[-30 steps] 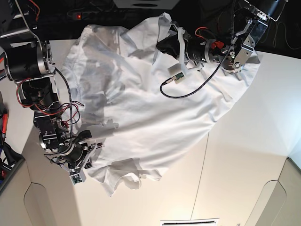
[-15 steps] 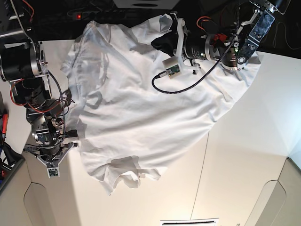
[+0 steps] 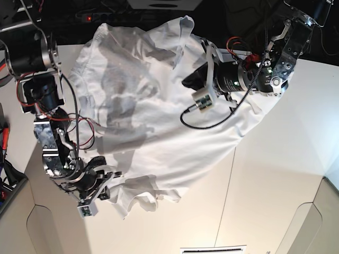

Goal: Layout the t-shirt on the table in an organized manner, then fold the t-shirt properly

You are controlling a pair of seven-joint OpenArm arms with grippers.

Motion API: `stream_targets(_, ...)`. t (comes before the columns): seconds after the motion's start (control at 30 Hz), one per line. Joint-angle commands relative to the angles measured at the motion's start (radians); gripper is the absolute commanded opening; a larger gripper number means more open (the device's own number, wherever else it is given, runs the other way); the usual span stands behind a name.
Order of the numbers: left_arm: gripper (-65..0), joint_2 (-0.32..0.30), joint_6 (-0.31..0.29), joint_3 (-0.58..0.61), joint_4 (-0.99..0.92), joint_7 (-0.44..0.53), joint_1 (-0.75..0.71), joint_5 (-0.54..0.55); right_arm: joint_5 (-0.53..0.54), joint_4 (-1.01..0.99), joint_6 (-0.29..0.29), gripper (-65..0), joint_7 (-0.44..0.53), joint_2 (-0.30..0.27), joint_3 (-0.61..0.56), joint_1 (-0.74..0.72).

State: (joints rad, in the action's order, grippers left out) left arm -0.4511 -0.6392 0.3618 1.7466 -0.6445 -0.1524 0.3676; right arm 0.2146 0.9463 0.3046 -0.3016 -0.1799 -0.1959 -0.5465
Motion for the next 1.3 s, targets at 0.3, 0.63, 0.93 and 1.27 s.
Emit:
stream_targets(0.3,-51.9,-0.01,0.106,-0.288,0.017,0.064,0.038,-0.01,0.089,0.298,0.085,-65.0,-0.07,0.013,0.004,0.306)
stream_targets(0.63,-47.2,-0.014,0.186,-0.356,0.017,0.064,0.035,-0.006,-0.108,0.291,-0.104,-65.0,-0.069,-0.066,0.007,0.408)
stream_targets(0.93,-46.4,-0.015,0.18,-0.356,0.016,0.001,0.035,0.011,-0.17,0.291,-0.286,-65.0,-0.065,-0.091,0.032,0.389)
stream_targets(1.27,-30.8,-0.015,0.133,-0.356,-0.053,-0.078,-0.015,0.06,-0.17,0.291,-0.282,-65.0,-0.058,-0.089,0.032,0.389)
